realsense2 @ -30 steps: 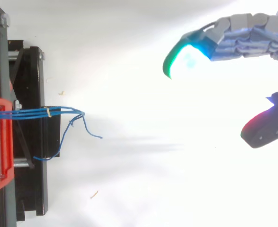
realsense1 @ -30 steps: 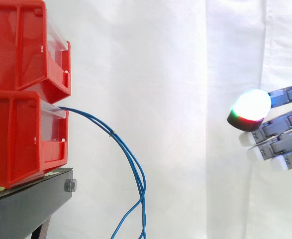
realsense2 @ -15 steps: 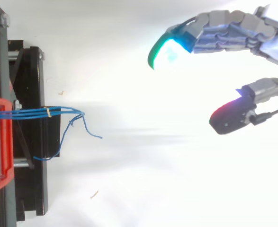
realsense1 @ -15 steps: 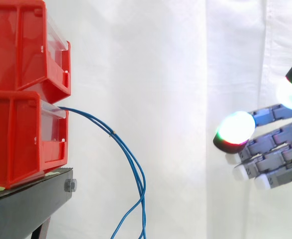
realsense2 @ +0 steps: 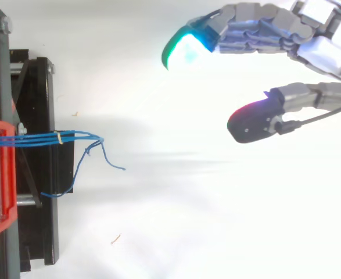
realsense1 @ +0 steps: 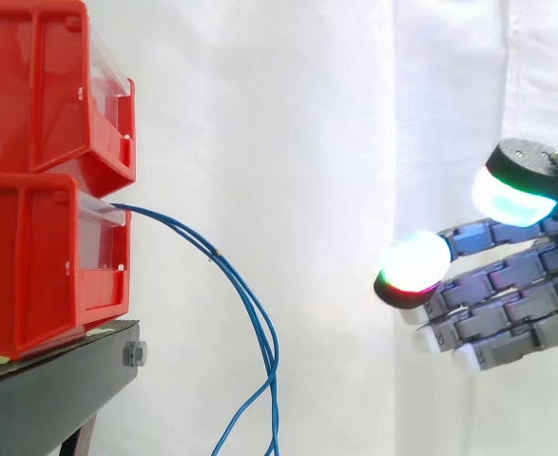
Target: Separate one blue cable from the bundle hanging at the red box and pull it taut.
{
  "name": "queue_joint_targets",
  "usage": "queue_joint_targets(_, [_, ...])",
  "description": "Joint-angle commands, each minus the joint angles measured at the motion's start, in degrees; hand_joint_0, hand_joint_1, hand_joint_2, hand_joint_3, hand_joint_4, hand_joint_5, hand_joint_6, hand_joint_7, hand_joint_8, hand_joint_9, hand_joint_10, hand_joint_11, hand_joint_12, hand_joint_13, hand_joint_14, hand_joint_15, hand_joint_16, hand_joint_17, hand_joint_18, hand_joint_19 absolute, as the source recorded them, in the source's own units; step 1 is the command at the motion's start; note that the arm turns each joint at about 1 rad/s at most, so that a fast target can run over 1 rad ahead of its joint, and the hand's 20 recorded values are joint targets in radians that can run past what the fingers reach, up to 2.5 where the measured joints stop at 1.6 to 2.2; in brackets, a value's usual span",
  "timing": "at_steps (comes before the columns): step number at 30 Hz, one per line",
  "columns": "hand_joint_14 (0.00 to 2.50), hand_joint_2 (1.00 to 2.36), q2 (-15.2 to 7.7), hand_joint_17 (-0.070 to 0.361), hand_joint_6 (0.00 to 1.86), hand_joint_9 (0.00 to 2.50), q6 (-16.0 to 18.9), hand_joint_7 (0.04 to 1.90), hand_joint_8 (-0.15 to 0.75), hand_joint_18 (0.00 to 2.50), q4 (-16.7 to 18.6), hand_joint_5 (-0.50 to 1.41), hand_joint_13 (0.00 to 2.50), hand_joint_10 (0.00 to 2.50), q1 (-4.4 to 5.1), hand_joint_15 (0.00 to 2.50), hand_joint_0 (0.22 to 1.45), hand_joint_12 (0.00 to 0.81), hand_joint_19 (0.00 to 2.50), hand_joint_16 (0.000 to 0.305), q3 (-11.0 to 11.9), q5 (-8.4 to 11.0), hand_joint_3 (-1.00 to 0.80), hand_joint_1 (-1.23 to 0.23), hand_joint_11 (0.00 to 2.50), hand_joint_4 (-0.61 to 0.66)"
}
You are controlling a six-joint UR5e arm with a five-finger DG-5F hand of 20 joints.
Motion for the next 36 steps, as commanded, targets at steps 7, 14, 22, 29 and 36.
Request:
queue_joint_targets(7, [0.0,1.0,-5.7,0.108,0.5,0.27,2.8,0.91,0.247,0.41,-0.7,-0.26,0.42,0.01,-0.43,0.14,0.49,0.365,0.02,0.048,5.3,-0.57,-0.5,-0.67,0.38,0.19])
queue_joint_targets(14, [0.01,1.0,-5.7,0.107,0.5,0.27,2.3,0.91,0.248,0.41,-0.4,-0.25,0.43,0.01,-0.61,0.15,0.49,0.362,0.03,0.048,5.4,-0.74,-0.5,-0.66,0.38,0.2])
queue_joint_targets(22, [0.01,1.0,-6.0,0.106,0.5,0.28,0.5,0.91,0.251,0.42,2.0,-0.25,0.43,0.01,-0.61,0.16,0.5,0.36,0.03,0.047,6.0,-0.48,-0.5,-0.65,0.39,0.2])
queue_joint_targets(29, [0.01,1.0,-12.5,0.106,0.5,0.28,3.0,0.91,0.252,0.42,1.4,-0.25,0.44,0.01,-1.14,0.16,0.49,0.36,0.03,0.047,12.1,-2.68,-0.5,-0.65,0.39,0.2])
queue_joint_targets(36, [0.01,1.0,-13.4,0.106,0.5,0.29,2.0,0.9,0.254,0.42,1.0,-0.25,0.44,0.01,-1.22,0.17,0.49,0.361,0.03,0.047,15.3,-5.22,-0.5,-0.64,0.39,0.21])
